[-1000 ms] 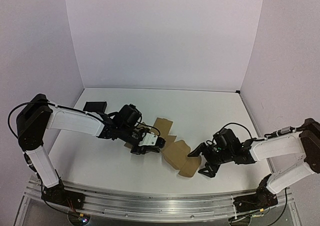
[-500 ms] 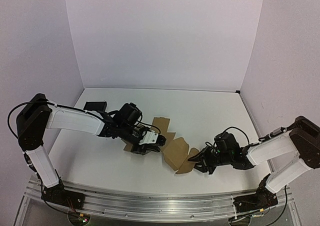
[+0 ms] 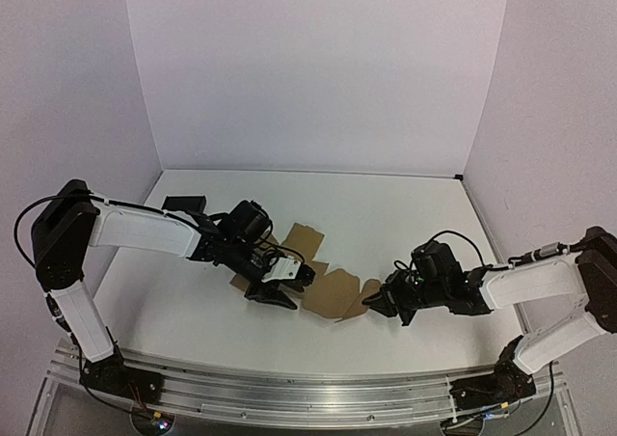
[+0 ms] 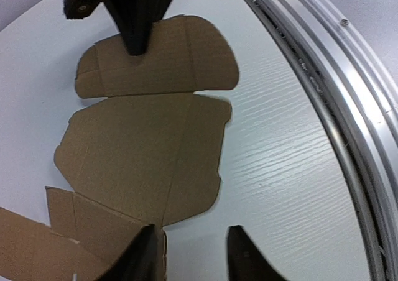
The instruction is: Fold the paper box
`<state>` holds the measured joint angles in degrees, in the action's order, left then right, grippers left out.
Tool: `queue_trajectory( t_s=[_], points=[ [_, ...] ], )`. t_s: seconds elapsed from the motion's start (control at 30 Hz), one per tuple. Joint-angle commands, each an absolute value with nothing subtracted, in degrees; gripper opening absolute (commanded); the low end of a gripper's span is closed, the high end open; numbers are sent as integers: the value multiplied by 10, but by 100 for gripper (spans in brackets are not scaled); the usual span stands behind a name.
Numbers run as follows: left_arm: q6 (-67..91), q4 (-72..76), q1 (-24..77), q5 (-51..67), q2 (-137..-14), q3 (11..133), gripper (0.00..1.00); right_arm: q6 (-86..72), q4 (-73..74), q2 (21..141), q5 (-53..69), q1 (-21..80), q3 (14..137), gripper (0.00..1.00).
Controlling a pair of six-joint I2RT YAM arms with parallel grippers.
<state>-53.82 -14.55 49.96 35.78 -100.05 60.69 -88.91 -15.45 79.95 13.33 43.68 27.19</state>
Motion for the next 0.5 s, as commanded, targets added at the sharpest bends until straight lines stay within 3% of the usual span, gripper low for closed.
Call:
queue_trajectory(
  t_s=[0.0,0.2,0.47],
  points=[
    [-567,-297,468,464,-985,675,75,-811,-10,774,116,437,364,0],
    [-686,-446,417,497,-978,697,98,-715,168,801,128,438,488,0],
    [-735,-392,374,436,-979,647,100,-637,311,855,126,438,644,0]
  ],
)
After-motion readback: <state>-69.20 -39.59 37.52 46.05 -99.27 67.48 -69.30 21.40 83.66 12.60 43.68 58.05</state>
